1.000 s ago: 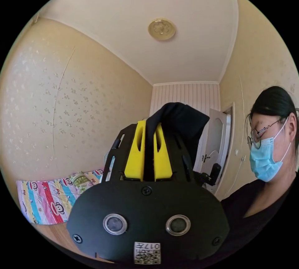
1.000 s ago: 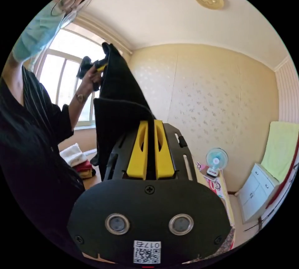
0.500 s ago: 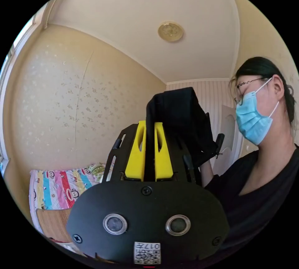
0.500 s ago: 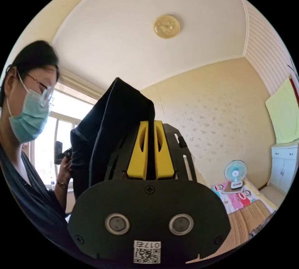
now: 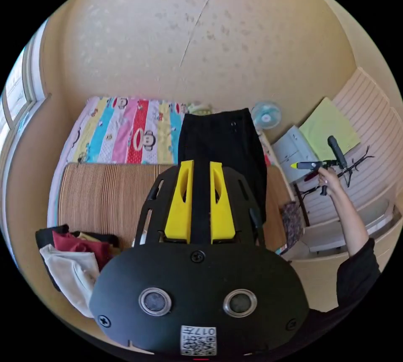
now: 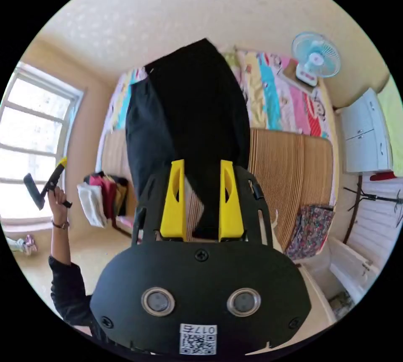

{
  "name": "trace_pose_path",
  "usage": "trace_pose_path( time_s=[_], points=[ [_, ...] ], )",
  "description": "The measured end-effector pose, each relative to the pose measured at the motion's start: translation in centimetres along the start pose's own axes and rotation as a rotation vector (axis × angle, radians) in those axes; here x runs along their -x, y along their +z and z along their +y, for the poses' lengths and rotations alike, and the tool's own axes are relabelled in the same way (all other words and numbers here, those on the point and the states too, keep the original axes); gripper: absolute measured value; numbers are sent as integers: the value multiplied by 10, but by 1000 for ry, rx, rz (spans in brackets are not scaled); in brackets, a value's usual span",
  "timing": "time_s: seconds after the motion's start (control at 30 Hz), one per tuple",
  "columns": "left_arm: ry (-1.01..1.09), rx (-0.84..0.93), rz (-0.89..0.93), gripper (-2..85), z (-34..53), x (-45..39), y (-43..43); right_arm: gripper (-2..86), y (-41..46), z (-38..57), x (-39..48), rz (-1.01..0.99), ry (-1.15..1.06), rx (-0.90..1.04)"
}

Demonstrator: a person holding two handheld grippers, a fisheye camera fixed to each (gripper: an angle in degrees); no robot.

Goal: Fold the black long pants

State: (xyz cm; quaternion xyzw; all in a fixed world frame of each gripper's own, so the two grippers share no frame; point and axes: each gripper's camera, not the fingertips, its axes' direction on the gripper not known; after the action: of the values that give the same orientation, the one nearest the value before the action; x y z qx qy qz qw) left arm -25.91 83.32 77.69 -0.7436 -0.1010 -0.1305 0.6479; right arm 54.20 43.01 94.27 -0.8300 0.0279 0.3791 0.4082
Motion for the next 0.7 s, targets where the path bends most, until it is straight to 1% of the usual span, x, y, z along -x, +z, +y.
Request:
trace_pose_path(
  time_s=[0.03, 0.07, 0.1, 0.13, 0.17, 0.2, 0.27, 0.3, 0.37, 0.4, 0.43, 0.5, 0.53, 0.57, 0.63, 0.67, 0.7],
  points=[
    [-16, 127, -33, 70, 28, 15, 50, 120, 37, 1, -9, 29, -1, 90],
    [-40, 268, -37, 73, 58, 30, 100, 122, 110, 8, -27, 82, -4, 282],
    [-55, 331, -34, 74, 72, 37, 121, 122, 180, 23, -47, 116, -2, 480],
    [-88, 441, -18, 75, 102, 49, 161, 114, 241, 42, -68, 133, 11, 660],
    [-115, 522, -6, 75, 129, 58, 192, 107, 266, 53, -77, 134, 14, 738],
    [-127, 554, -3, 75, 142, 61, 205, 85, 307, 75, -95, 119, 5, 854],
    [-147, 668, 25, 76, 180, 70, 249, 47, 346, 100, -123, 67, 10, 937],
    [-145, 694, 31, 76, 188, 71, 258, 34, 359, 109, -142, 19, 38, 943],
    [-116, 764, 24, 77, 210, 74, 287, 20, 363, 116, -166, -104, 56, 866],
    [-109, 772, 19, 77, 214, 75, 292, 15, 360, 119, -182, -165, 60, 774],
    [-100, 780, 14, 78, 221, 76, 303, 12, 358, 122, -190, -172, 63, 728],
    [-108, 802, 34, 78, 232, 80, 319, 8, 361, 140, -217, -115, 75, 592],
    [-119, 828, 56, 78, 240, 81, 331, 7, 372, 155, -226, -88, 64, 583],
    [-126, 857, 72, 78, 247, 82, 343, 6, 380, 163, -230, -78, 55, 594],
    [-117, 888, 75, 78, 255, 81, 357, 6, 415, 192, -242, -44, 51, 697],
    [-101, 904, 74, 78, 258, 80, 364, 5, 444, 215, -252, -9, 62, 817],
    [-93, 911, 75, 78, 259, 79, 367, 5, 454, 232, -261, -23, 76, 851]
  ],
)
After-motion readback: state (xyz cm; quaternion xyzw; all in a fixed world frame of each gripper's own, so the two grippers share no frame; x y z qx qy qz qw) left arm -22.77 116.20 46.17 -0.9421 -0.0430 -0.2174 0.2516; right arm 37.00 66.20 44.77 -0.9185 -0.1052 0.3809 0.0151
